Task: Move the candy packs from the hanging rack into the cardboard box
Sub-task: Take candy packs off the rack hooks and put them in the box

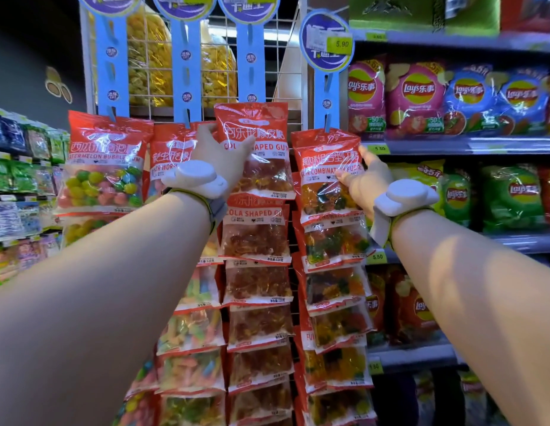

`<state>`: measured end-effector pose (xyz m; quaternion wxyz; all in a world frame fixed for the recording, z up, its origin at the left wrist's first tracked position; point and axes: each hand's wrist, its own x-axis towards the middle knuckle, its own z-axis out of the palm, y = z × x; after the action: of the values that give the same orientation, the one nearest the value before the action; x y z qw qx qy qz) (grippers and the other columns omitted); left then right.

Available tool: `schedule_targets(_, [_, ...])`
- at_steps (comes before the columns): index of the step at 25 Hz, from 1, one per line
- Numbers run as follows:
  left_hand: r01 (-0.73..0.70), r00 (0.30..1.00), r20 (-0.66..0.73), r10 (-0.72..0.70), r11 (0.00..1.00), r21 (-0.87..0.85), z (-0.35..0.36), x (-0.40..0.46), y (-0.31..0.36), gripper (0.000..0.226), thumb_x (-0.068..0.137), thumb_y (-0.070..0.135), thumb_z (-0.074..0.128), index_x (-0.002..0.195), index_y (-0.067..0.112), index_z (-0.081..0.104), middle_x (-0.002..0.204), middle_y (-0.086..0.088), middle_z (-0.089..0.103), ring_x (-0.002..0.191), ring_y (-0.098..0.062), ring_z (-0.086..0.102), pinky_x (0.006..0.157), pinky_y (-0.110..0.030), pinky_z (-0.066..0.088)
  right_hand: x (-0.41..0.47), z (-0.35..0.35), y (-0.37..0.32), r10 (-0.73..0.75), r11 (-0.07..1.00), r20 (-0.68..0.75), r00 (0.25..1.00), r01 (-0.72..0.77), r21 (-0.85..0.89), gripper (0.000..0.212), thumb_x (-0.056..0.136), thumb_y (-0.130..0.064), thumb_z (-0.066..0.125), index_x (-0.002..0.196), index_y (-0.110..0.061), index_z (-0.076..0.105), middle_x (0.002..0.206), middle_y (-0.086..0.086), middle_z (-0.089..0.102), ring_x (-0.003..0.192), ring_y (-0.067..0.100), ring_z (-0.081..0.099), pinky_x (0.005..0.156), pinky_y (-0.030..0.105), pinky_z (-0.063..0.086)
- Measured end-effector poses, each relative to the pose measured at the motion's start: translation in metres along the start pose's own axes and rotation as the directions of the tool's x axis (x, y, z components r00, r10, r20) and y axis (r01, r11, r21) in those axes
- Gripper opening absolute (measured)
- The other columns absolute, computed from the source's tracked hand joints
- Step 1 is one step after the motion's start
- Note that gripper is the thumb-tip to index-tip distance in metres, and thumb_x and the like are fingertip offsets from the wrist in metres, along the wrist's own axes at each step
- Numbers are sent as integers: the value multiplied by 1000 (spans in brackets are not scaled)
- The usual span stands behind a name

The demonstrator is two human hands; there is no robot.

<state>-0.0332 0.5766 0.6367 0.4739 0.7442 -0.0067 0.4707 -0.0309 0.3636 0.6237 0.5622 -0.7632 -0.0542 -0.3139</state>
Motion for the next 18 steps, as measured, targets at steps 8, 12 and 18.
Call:
schedule_targets(8, [-46, 999, 5, 46, 994, 95, 5, 24, 18, 69, 84, 56, 63, 137, 17, 44, 104, 7, 57, 93, -18, 57, 82, -32, 49, 1, -1, 1, -18, 998, 8, 1000, 18, -53, 68, 92, -16, 59, 149, -24, 22, 147, 3, 41, 135, 22, 39, 109, 31, 30])
schedule_targets(12, [-2, 1000, 18, 0, 989, 149, 12, 24, 10, 75, 83, 58, 63, 140, 13, 42, 131, -6, 58, 117, -29, 57, 97, -42, 48, 2, 0, 0, -8, 999, 9, 1000, 8, -36, 69, 92, -16, 59, 150, -22, 22, 149, 2, 38, 136, 20, 37, 110, 29, 28])
schedule_targets(18, [24, 998, 47, -32, 987, 159, 14, 16, 4, 76, 85, 55, 63, 142, 13, 39, 133, -7, 56, 118, -29, 57, 98, -41, 48, 5, -1, 1, -16, 999, 3, 1000, 16, -36, 69, 93, -15, 58, 150, -22, 20, 150, 1, 35, 137, 21, 36, 110, 29, 29])
